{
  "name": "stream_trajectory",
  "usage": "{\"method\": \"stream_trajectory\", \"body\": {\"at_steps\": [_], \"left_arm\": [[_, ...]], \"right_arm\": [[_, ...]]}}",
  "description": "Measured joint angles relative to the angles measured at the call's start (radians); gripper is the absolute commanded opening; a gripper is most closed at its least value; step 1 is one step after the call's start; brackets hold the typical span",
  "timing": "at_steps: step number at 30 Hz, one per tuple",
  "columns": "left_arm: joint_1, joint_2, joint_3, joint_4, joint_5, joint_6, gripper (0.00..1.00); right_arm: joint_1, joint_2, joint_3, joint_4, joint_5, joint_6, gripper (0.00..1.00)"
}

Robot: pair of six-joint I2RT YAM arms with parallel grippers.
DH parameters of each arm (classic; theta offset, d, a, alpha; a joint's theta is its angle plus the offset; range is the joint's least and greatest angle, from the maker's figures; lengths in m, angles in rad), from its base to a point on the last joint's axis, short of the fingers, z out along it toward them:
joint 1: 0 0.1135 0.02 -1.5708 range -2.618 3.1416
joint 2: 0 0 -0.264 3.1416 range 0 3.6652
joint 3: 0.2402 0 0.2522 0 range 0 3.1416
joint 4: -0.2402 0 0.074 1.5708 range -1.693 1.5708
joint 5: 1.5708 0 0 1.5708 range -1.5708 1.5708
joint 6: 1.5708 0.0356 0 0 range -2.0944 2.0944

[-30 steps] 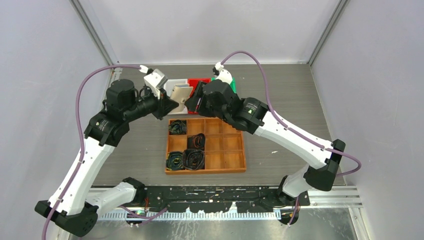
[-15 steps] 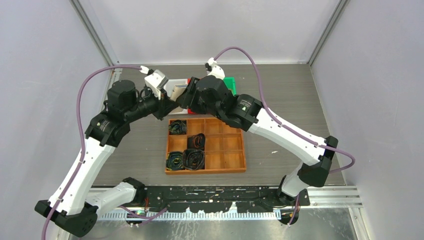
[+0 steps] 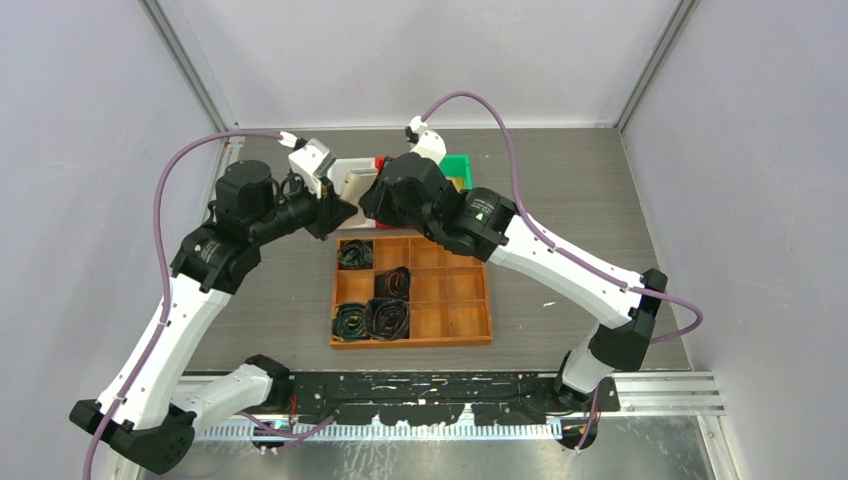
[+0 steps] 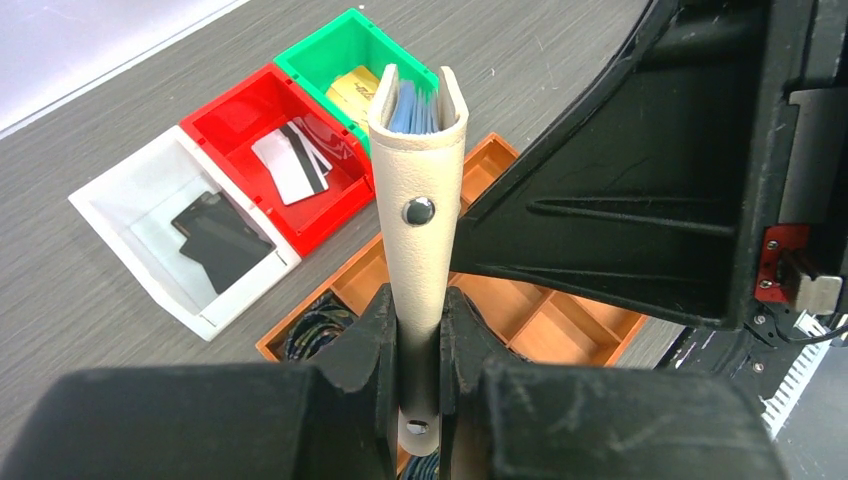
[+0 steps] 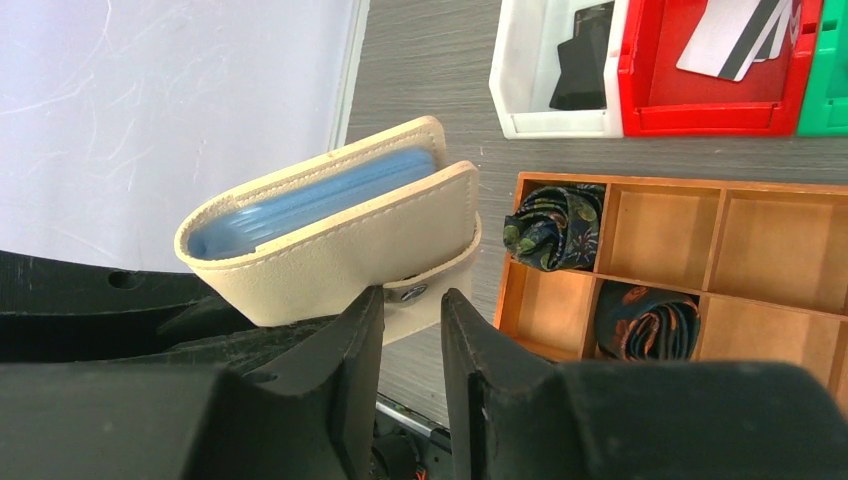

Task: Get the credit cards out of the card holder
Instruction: Open the card holder.

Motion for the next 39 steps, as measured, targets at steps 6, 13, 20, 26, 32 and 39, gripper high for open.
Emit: {"method": "stream_trajectory", "body": {"at_steps": [6,13,20,26,32,39], "left_arm": [[0.0,0.0,0.002,-0.001,0.001,-0.008,0.0],[0.0,0.0,0.01,0.001,0.0,-0.026,0.0],[0.005,0.003,0.016,-0.004,-0.034,-0.021,0.0],[0.004,0.007,0.016,-0.003,-0.04,-0.017,0.0],[0.0,0.007,0.016,-0.002,-0.055,-0.014,0.0],[-0.002,0.014,0.017,-0.001,-0.06,-0.003,0.0]], "right_arm": [[0.002,0.001,0.0,-0.002,0.01,-0.003,0.32],[0.006,0.038,0.079,-0.05,0.017,-0.007,0.08],[0.016,0.111,0.195,-0.132,0.063,-0.018,0.01],[0.021,0.114,0.195,-0.134,0.086,-0.028,0.01],[0.026,0.112,0.18,-0.121,0.105,-0.028,0.01],[0.024,0.072,0.098,-0.1,0.156,-0.03,0.01]]}}
